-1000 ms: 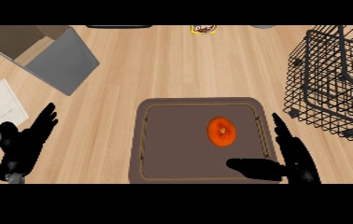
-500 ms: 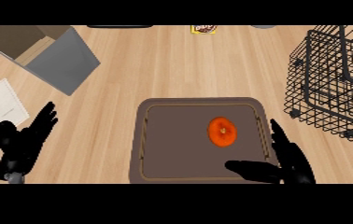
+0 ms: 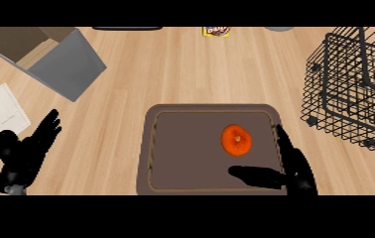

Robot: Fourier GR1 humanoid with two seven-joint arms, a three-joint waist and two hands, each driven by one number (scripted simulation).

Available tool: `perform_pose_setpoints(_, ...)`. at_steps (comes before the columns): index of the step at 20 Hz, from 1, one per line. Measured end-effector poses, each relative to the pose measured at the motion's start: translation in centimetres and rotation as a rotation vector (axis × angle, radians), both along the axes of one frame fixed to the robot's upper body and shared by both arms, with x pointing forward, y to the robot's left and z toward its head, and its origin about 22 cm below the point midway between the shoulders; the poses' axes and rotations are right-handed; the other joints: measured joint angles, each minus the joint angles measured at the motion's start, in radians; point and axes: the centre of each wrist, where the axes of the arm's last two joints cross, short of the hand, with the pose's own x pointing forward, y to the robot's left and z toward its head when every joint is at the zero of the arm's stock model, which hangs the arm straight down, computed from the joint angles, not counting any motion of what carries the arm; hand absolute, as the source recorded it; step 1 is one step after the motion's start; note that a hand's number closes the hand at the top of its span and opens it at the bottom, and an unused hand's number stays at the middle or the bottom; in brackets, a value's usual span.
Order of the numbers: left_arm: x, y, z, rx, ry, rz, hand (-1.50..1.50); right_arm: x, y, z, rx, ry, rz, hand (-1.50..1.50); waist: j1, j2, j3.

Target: Pick the squash from the tray and place it in the tiered basket

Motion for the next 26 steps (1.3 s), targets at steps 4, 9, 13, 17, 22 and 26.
perform_pose_setpoints(4,0.0,0.0,0.1,-0.003,0.004,0.001,0.0,0.7,0.0,-0.5,0.014,-0.003,-0.007,-1.5,0.0,-0.004,-0.003)
perform_pose_setpoints(9,0.0,0.2,0.6,-0.003,0.005,0.003,0.0,2.1,0.6,-1.1,0.022,0.0,-0.007,-1.5,0.002,-0.004,-0.003)
perform_pose_setpoints(13,0.0,0.4,0.5,0.0,0.007,-0.001,0.0,3.1,1.2,-2.3,0.031,-0.002,-0.004,-1.5,0.003,-0.005,-0.004)
perform_pose_setpoints(17,-0.3,0.2,-0.2,-0.001,0.002,0.001,0.0,3.8,1.8,-3.0,0.038,0.001,0.003,-1.5,0.004,-0.006,-0.004)
perform_pose_setpoints(22,-0.2,-0.2,0.2,0.005,0.003,-0.005,0.0,4.2,2.3,-3.9,0.045,-0.004,0.035,1.5,0.004,-0.006,-0.004)
perform_pose_setpoints(26,-0.6,-0.2,-0.4,-0.002,0.002,-0.006,0.0,4.4,3.2,-4.7,-0.006,-0.074,0.05,1.5,-0.001,-0.008,-0.008)
